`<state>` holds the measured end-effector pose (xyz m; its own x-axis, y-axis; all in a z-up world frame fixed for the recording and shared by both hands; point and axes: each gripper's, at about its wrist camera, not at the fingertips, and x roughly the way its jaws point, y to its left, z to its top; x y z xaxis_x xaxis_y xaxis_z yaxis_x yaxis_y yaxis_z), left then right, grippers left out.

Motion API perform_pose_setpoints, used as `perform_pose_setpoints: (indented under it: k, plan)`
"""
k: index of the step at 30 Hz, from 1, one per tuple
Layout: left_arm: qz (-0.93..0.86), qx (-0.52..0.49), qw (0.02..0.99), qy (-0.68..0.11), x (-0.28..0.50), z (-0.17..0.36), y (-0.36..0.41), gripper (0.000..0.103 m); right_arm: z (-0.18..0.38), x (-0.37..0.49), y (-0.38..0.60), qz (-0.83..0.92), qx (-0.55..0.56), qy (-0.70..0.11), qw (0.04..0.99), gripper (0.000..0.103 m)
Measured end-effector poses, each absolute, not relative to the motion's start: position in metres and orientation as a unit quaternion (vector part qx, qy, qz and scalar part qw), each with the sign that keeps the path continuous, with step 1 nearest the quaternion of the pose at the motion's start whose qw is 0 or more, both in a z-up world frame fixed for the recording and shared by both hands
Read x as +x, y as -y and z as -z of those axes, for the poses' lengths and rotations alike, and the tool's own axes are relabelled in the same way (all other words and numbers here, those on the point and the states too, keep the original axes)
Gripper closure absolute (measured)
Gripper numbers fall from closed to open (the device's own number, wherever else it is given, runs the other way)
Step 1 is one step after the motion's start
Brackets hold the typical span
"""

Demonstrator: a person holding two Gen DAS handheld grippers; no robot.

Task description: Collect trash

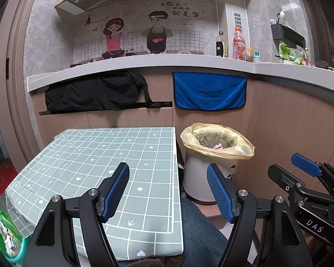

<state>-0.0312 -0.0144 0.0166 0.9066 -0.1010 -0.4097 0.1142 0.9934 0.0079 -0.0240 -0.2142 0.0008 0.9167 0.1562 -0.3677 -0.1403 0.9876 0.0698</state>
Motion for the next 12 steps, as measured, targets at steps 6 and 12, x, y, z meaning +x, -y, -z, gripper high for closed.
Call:
perform_pose_setpoints:
  k: [6, 12]
  plan:
    - [0.058, 0.016, 0.975, -0.216, -0.0289, -0.0139, 0.0144, 0.031, 0.0007, -0.0231, 0.2129, -0.076, 0.020, -0.192, 0.978, 0.037]
    - [0.059, 0.014, 0.974, -0.218, -0.0269, -0.0133, 0.0129, 0.031, 0.0028, -0.0214, 0.2125, -0.078, 0.024, -0.198, 0.977, 0.037]
